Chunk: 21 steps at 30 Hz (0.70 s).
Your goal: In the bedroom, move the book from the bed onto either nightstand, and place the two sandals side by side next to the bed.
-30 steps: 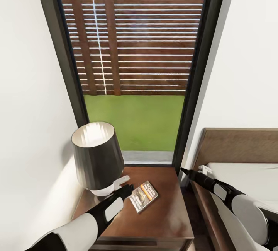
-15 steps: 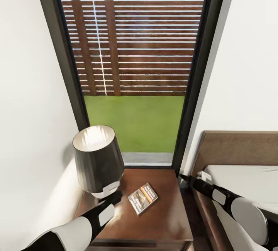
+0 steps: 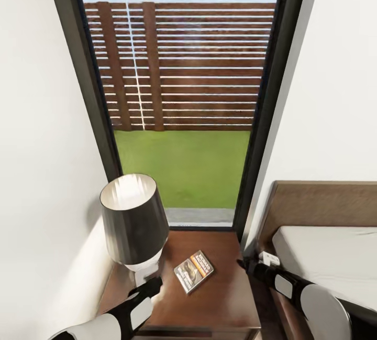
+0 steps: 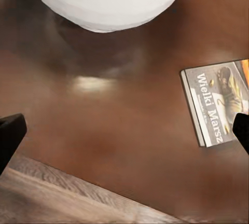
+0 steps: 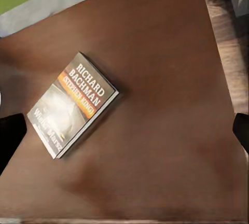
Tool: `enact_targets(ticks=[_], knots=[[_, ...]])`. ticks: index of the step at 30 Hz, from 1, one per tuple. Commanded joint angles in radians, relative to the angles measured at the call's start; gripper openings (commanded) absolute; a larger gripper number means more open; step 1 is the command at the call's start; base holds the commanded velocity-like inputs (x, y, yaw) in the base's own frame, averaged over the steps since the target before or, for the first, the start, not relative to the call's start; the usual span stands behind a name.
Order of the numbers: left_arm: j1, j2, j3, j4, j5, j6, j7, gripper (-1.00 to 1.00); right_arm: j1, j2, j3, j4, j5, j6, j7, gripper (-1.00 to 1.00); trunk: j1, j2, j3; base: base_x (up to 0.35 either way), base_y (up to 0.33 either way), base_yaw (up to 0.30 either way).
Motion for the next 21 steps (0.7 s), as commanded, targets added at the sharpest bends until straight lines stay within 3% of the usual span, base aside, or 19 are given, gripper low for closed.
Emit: enact_targets(ticks=[1,9,21], knots=[[0.009,0.0,-0.009,0.011,0.006,-0.005,0.005,1.0,0.011,0.0,-0.005,0.003,-0.005,0.002,0.004,1.0,-0.004,0.007,0.002,0.0,0.0,0.0],[0.063,0.0,-0.009,0.059,0.007,-0.062,0.002,1.0,0.128,0.001,-0.005,0.003,-0.003,0.002,0.003,1.0,-0.035,0.063,0.027,0.0,0.0,0.0],[0.123,0.001,-0.009,0.072,0.007,-0.077,0.0,1.0,0.199,0.002,-0.005,0.002,-0.002,0.003,0.003,1.0,-0.081,0.147,0.065,0.0,0.0,0.0]])
